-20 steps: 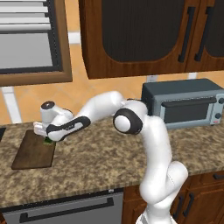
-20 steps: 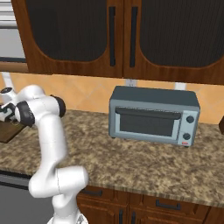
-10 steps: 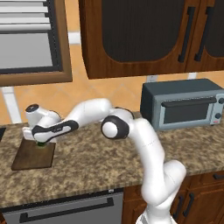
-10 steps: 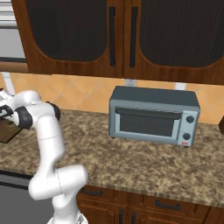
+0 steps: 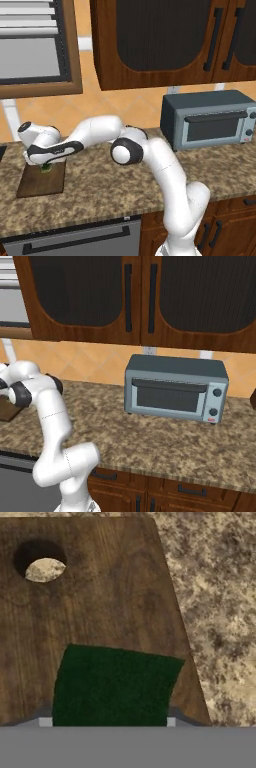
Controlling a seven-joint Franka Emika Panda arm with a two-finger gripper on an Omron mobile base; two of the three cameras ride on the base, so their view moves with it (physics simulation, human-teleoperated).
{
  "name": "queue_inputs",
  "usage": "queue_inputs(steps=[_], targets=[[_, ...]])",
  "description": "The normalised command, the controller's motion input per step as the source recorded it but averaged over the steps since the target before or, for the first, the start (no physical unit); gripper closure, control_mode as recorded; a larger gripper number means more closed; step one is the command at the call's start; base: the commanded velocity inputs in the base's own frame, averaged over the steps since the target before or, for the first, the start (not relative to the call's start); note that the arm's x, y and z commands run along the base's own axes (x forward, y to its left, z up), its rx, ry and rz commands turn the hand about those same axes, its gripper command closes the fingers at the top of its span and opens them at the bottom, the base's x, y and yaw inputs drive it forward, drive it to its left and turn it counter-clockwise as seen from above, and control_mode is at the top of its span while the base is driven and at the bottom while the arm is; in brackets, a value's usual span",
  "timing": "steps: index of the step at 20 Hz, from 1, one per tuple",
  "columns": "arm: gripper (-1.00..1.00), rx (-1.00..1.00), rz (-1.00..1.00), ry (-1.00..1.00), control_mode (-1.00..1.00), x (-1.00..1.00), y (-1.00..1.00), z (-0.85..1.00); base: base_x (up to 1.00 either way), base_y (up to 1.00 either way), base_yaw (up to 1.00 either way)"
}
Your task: Pick up the sponge from the counter and clean the cutting board by briefly scrubbing or pressing down on the cutting board. Once finished, release the sponge.
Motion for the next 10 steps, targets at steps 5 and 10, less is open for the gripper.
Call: queue_inputs(steps=[5, 10], targets=[[1.00, 0.05, 0.14, -0.13, -1.00, -0.95, -0.94, -0.80, 0.00, 0.00, 0.00], [1.00, 0.28, -0.02, -0.28, -1.00, 0.18, 0.32, 0.74, 0.00, 0.00, 0.00]])
